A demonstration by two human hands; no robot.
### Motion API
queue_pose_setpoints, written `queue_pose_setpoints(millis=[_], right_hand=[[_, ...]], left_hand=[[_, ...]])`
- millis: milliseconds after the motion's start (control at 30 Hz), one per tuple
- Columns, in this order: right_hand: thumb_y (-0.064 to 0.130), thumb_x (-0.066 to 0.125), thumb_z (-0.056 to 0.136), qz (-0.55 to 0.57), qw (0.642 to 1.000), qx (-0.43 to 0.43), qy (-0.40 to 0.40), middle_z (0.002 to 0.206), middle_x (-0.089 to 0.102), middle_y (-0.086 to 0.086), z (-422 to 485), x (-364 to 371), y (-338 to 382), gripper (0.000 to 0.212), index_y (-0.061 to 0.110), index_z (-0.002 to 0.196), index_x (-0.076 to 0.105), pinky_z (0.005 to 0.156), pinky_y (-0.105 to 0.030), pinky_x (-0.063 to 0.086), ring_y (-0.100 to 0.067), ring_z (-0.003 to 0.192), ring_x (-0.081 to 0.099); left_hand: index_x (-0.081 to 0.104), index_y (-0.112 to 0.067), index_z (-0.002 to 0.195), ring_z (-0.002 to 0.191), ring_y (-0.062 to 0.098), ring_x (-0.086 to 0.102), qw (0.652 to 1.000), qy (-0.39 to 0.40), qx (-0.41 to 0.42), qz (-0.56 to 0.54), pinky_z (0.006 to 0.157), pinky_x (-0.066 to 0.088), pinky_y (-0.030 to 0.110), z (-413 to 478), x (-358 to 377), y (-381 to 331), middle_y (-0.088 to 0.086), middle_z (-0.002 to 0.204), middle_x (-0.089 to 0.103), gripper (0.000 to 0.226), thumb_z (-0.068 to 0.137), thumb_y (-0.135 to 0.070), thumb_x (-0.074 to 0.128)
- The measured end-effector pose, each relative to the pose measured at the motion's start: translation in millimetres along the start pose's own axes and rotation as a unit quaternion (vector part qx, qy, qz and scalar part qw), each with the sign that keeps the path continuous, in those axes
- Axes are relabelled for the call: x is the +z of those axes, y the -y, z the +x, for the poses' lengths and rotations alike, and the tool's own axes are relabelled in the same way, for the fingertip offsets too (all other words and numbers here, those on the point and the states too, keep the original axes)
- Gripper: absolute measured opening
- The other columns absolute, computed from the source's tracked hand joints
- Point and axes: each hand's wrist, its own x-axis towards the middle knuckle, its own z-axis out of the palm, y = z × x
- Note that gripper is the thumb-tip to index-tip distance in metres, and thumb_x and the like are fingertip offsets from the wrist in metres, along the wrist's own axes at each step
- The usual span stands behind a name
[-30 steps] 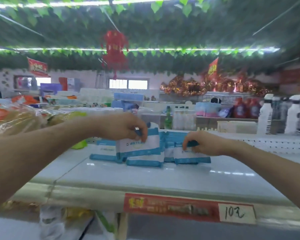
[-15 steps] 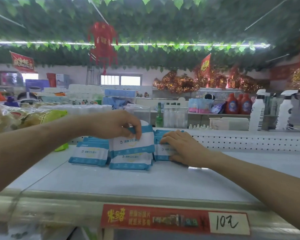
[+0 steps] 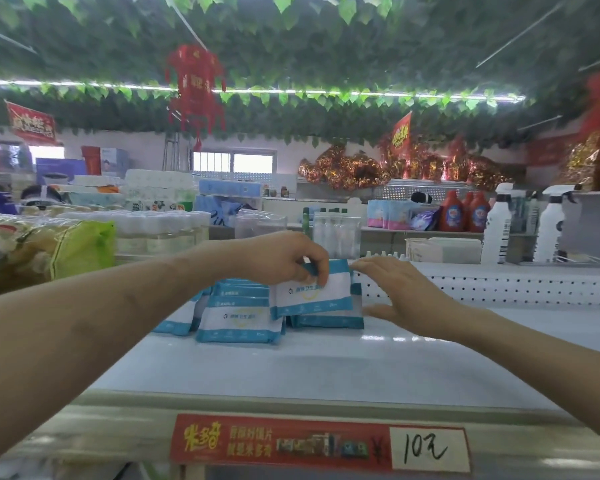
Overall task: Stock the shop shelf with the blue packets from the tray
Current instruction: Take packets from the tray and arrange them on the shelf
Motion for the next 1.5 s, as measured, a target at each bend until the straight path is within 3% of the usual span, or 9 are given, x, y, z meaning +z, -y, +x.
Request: queue_pose_setpoints(millis=[100,200,300,500,667,833,1167,1367,1500], right_hand=[[0.042,0.075,0.090,0.013,0.999,0.028,-0.027,0.155,0.043,0.009,-10,-15,-7,0.073,0.035,0.151,0.036,0.116,-0.042,0.039,-0.015,0.139,0.042],[0.042,0.074,0.091,0.018,0.998,0.035,-0.042,0.152,0.045,0.011,-18,-22,-10,0.069,0.035,0.150,0.039,0.115,-0.041,0.041,-0.013,0.136,0.045],[0.045,0.072,0.092,0.018,0.999,0.018,-0.030,0.152,0.044,0.012,-22,-19,-10,0.066,0.036,0.149,0.040,0.115,-0.038,0.040,-0.011,0.136,0.043],[0.050,0.067,0.093,0.003,1.000,-0.028,-0.012,0.148,0.042,0.012,-14,0,-3,0.063,0.035,0.147,0.039,0.113,-0.038,0.040,-0.011,0.133,0.042],[0.057,0.063,0.093,-0.032,0.994,-0.100,0.007,0.146,0.043,0.009,-3,15,7,0.065,0.033,0.148,0.040,0.109,-0.036,0.040,-0.016,0.130,0.042],[0.058,0.056,0.095,-0.093,0.986,-0.134,0.028,0.148,0.043,0.004,11,33,14,0.064,0.036,0.152,0.038,0.106,-0.038,0.041,-0.021,0.130,0.046],[0.054,0.075,0.080,-0.163,0.980,-0.117,0.011,0.124,0.059,-0.001,44,39,29,0.073,0.030,0.146,0.051,0.087,-0.042,0.050,-0.026,0.105,0.058],[0.068,0.057,0.087,-0.141,0.984,-0.081,0.077,0.148,0.045,0.006,48,20,46,0.076,0.041,0.154,0.033,0.103,-0.041,0.039,-0.021,0.128,0.048],[0.040,0.062,0.090,-0.025,0.995,-0.088,0.028,0.146,0.048,0.005,77,-1,113,0.066,0.034,0.152,0.039,0.104,-0.044,0.042,-0.020,0.127,0.049]], left_hand=[[0.073,-0.022,0.106,0.091,-0.021,0.052,0.999,0.021,0.012,0.021,0.074,0.038,-0.002,21,19,-2,-0.015,0.109,0.065,0.019,0.099,-0.009,0.061],[0.073,-0.024,0.107,0.095,-0.009,0.055,0.998,0.045,0.019,0.040,0.082,0.036,0.001,34,42,3,-0.013,0.112,0.067,0.021,0.099,-0.009,0.061],[0.074,-0.029,0.105,0.103,0.002,0.057,0.999,0.023,0.023,0.029,0.096,0.044,0.019,40,55,10,-0.015,0.114,0.067,0.022,0.099,-0.011,0.061],[0.073,-0.029,0.101,0.104,0.004,0.059,0.999,-0.025,0.027,0.005,0.102,0.050,0.033,45,60,17,-0.014,0.111,0.064,0.017,0.094,-0.014,0.068],[0.072,-0.030,0.095,0.104,0.003,0.059,0.997,-0.062,0.012,0.039,0.094,0.052,0.024,28,38,31,-0.013,0.115,0.062,0.013,0.094,-0.016,0.070],[0.072,-0.030,0.095,0.098,-0.001,0.062,0.993,-0.092,-0.030,0.062,0.086,0.051,0.018,-18,6,53,-0.014,0.111,0.064,0.016,0.096,-0.015,0.066],[0.072,-0.038,0.095,0.097,-0.006,0.060,0.978,-0.100,-0.161,0.089,0.090,0.056,0.029,-130,3,85,-0.020,0.112,0.062,0.016,0.096,-0.024,0.067],[0.071,-0.038,0.092,0.097,-0.004,0.062,0.966,-0.109,-0.220,0.080,0.090,0.056,0.030,-215,-7,83,-0.018,0.110,0.061,0.018,0.096,-0.021,0.067],[0.072,-0.039,0.093,0.095,-0.001,0.063,0.951,-0.122,-0.272,0.086,0.088,0.056,0.036,-296,-19,74,-0.018,0.108,0.063,0.018,0.095,-0.021,0.069]])
